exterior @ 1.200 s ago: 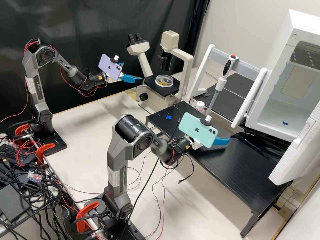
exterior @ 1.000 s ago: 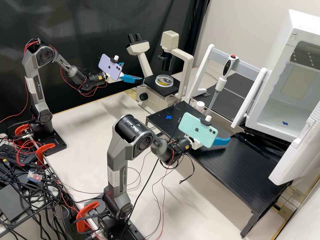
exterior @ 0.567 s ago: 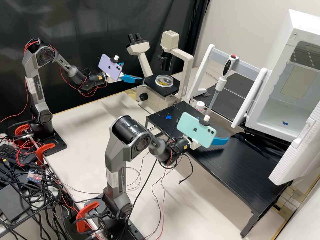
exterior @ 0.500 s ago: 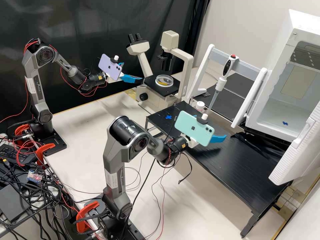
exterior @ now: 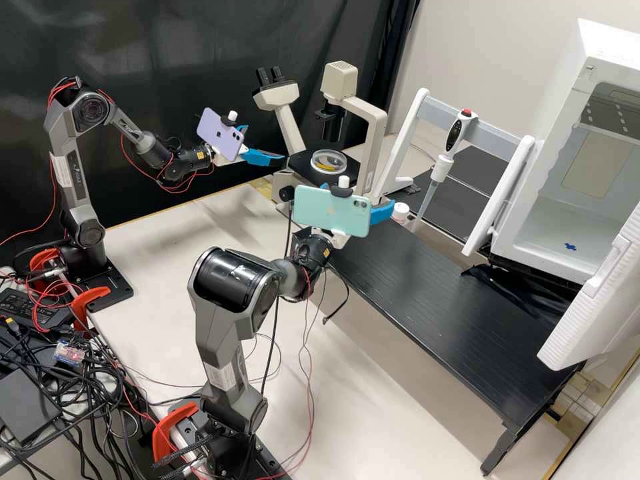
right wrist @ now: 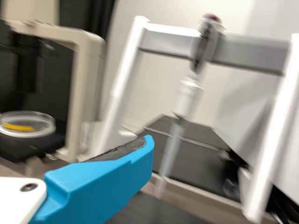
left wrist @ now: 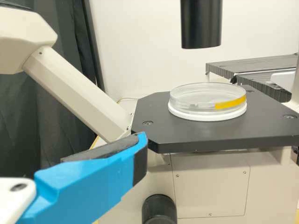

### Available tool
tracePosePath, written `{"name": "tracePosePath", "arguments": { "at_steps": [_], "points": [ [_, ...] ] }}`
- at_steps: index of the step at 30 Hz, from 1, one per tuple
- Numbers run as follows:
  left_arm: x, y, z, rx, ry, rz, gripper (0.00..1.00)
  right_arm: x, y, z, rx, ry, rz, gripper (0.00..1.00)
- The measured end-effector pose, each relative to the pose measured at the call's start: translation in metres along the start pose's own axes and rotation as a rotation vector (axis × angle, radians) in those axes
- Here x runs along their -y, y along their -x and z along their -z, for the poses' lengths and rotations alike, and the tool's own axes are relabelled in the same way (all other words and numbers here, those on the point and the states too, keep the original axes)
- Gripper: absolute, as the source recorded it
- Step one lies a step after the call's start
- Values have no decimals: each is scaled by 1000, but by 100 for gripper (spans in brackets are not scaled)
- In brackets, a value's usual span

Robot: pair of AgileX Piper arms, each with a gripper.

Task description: Move the petri dish to the bench

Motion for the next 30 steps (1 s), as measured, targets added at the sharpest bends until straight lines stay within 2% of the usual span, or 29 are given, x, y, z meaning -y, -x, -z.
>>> {"name": "tracePosePath", "arguments": {
  "at_steps": [7, 13, 20, 24, 27, 30],
  "points": [
    [0, 0, 0, 0, 0, 0, 100, 21, -34, 32, -71, -17, 97, 100],
    [0, 0, 0, 0, 0, 0, 100, 46, -71, 49, -77, -19, 206, 100],
    [0, 0, 0, 0, 0, 0, 100, 60, -114, 62, -74, -29, 252, 100],
    [0, 0, 0, 0, 0, 0, 100, 64, -137, 64, -45, -69, 261, 100],
    [0, 0, 0, 0, 0, 0, 100, 67, -158, 66, -18, -119, 257, 100],
    [0, 0, 0, 0, 0, 0, 100, 74, -173, 65, 13, -153, 269, 100]
  ]
}}
